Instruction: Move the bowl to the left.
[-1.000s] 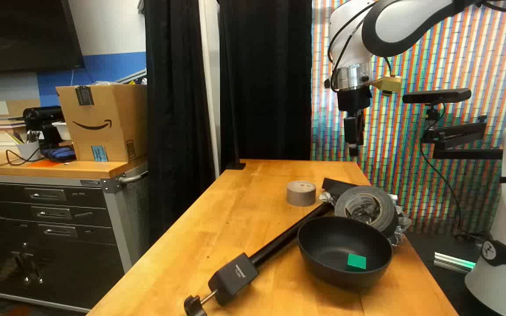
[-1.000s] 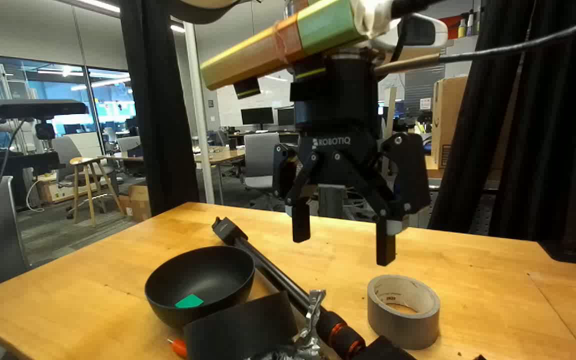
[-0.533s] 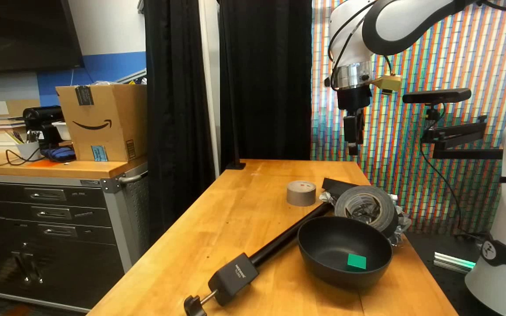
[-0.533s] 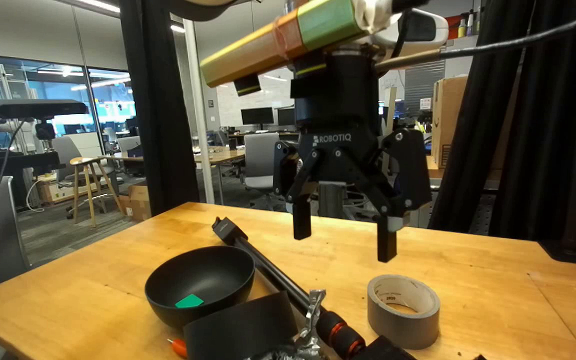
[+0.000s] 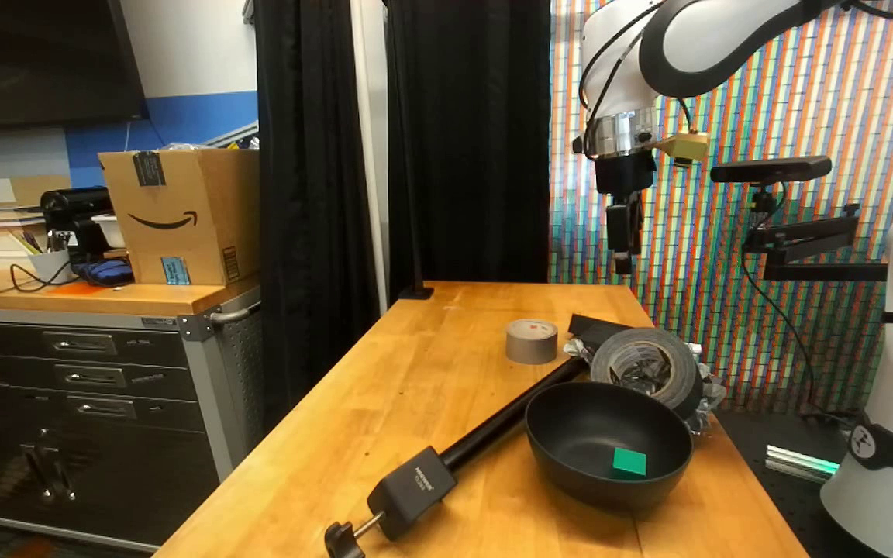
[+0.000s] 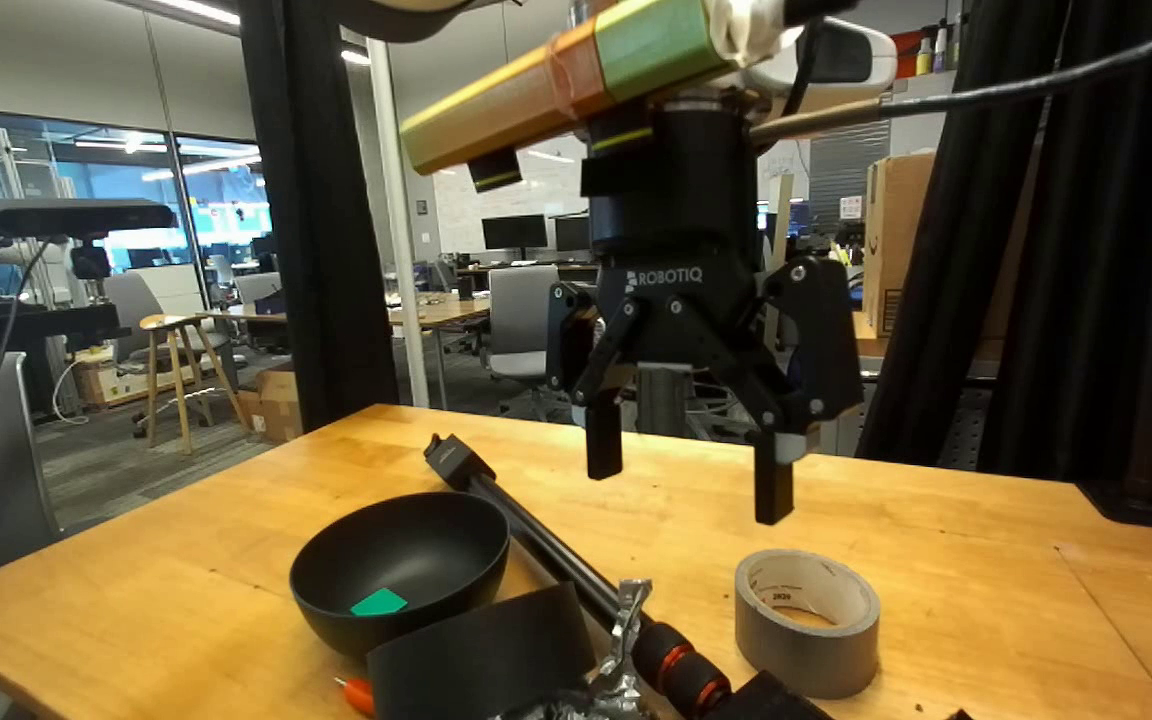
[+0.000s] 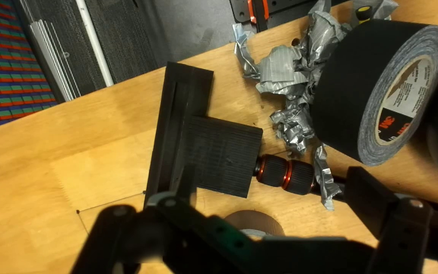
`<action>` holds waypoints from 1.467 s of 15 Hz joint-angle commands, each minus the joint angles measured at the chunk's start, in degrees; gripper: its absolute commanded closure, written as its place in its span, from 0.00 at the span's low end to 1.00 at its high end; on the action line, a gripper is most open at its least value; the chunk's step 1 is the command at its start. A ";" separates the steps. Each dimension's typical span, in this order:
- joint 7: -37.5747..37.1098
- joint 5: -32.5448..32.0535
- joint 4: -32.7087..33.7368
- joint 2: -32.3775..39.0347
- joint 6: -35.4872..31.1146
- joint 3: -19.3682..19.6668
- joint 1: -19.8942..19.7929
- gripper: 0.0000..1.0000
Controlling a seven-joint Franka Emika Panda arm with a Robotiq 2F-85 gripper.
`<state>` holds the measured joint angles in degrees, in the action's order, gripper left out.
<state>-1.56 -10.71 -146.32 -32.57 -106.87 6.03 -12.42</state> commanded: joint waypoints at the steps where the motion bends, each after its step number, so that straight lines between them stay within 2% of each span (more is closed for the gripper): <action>1: 1.45 -0.98 -0.10 -0.26 -0.35 0.62 0.97 0.00; 10: 5.84 -1.30 1.65 1.77 -0.97 -2.42 6.49 0.00; 18: 5.61 -2.19 7.27 7.72 -0.58 -8.77 12.70 0.00; 22: 6.15 -3.30 10.13 11.34 -0.84 -10.32 14.48 0.00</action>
<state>3.61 -12.04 -139.56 -24.52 -107.53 -3.79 1.05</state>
